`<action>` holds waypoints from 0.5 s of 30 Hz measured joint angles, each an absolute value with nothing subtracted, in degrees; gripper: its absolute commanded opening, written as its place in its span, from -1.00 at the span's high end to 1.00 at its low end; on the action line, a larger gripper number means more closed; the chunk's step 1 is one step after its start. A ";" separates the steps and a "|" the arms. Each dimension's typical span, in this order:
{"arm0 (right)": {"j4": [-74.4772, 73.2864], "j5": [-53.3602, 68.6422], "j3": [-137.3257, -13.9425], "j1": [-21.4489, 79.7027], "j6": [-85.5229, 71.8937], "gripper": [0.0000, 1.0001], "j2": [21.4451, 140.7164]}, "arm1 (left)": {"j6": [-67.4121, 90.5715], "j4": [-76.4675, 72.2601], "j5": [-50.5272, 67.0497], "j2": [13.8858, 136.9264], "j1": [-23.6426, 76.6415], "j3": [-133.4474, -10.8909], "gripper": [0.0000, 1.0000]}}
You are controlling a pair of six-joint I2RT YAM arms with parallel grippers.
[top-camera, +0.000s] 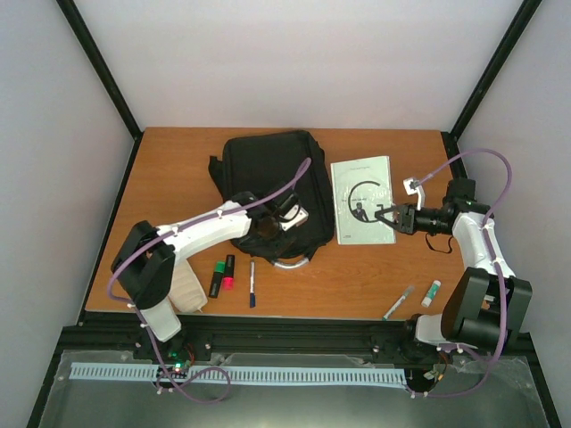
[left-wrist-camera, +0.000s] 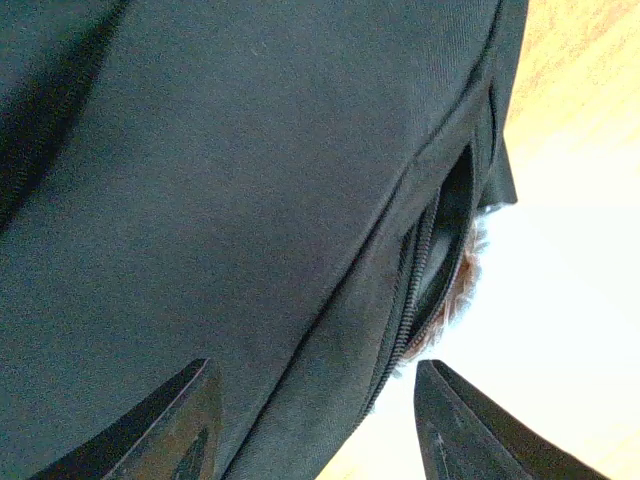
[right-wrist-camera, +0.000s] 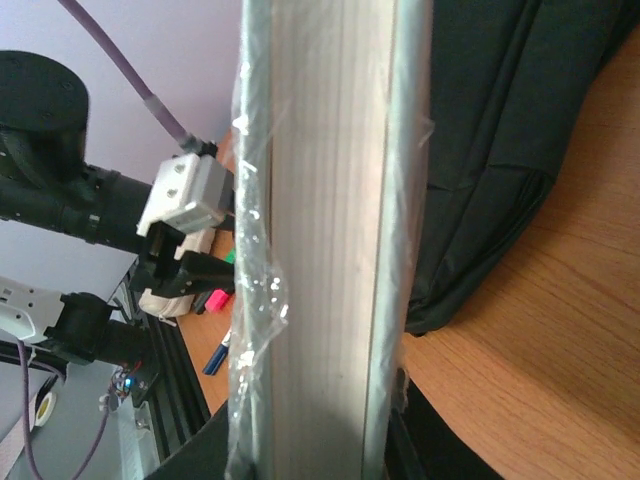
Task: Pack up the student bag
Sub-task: Place the book in the student bag.
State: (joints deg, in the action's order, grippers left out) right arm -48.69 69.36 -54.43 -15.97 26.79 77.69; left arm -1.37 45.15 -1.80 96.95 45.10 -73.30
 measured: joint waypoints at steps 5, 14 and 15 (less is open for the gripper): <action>-49.15 69.43 -54.43 -16.01 27.77 0.94 77.60 | -3.81 46.78 -2.61 99.13 46.33 -73.32 -0.09; -49.67 69.49 -54.43 -16.01 28.47 0.95 77.60 | -5.65 46.87 -7.79 100.33 46.48 -73.32 -0.06; -49.71 69.52 -54.43 -16.01 28.49 0.94 77.60 | -5.80 46.85 -7.73 100.55 46.48 -73.32 -0.07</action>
State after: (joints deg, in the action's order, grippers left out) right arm -49.71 69.52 -54.43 -16.01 28.49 77.60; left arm -5.80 46.85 -7.73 100.55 46.48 -73.32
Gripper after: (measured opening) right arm 0.195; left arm 0.527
